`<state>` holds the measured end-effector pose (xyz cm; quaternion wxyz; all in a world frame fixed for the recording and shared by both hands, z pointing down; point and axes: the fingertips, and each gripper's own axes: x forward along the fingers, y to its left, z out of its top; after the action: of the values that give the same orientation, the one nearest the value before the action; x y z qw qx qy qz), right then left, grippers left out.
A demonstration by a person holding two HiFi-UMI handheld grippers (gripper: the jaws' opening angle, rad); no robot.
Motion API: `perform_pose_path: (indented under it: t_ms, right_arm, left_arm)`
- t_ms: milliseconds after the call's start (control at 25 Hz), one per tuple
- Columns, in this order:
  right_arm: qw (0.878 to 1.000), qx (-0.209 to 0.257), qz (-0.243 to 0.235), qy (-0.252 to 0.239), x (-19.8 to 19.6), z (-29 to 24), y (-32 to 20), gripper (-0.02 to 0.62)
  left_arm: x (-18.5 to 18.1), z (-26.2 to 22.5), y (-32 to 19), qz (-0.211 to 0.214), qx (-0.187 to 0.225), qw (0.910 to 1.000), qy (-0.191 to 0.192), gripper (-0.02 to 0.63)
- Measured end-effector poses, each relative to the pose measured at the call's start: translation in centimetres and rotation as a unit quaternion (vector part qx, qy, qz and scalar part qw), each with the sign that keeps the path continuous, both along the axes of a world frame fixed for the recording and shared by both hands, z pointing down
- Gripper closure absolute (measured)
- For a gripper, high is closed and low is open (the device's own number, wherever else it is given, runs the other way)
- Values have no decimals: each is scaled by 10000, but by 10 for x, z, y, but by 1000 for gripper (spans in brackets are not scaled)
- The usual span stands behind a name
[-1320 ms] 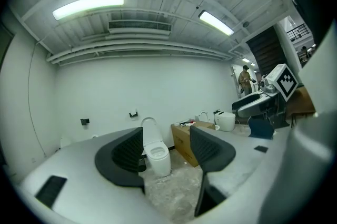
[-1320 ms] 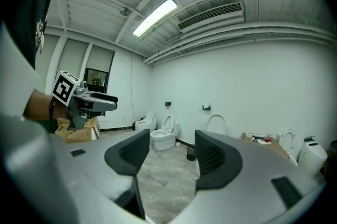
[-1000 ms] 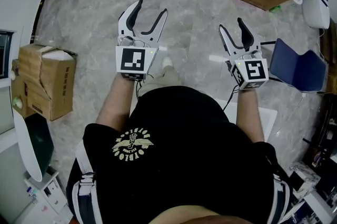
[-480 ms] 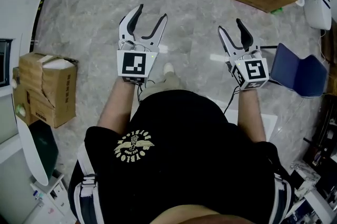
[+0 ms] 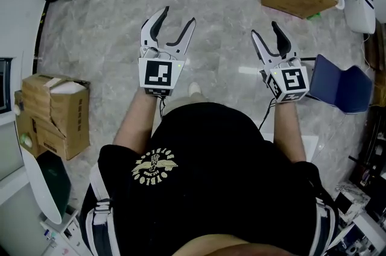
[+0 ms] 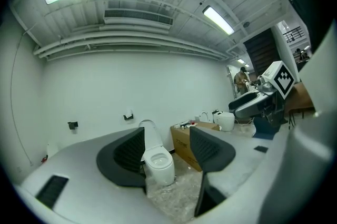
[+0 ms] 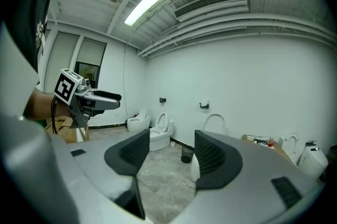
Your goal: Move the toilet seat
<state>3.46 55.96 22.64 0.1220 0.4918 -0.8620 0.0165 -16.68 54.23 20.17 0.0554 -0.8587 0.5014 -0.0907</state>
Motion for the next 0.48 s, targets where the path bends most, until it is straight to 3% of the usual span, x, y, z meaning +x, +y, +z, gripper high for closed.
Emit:
perform_pose_path:
  t_ms: [160, 480]
  right_arm:
    - [9999, 69, 68, 30, -16, -4, -21, 339]
    - [9998, 35, 220, -10, -30, -10, -34, 339]
  left_arm:
    - [-13, -8, -26, 83, 181, 9998, 48, 345]
    - [-30, 0, -51, 185, -16, 9998, 15, 345]
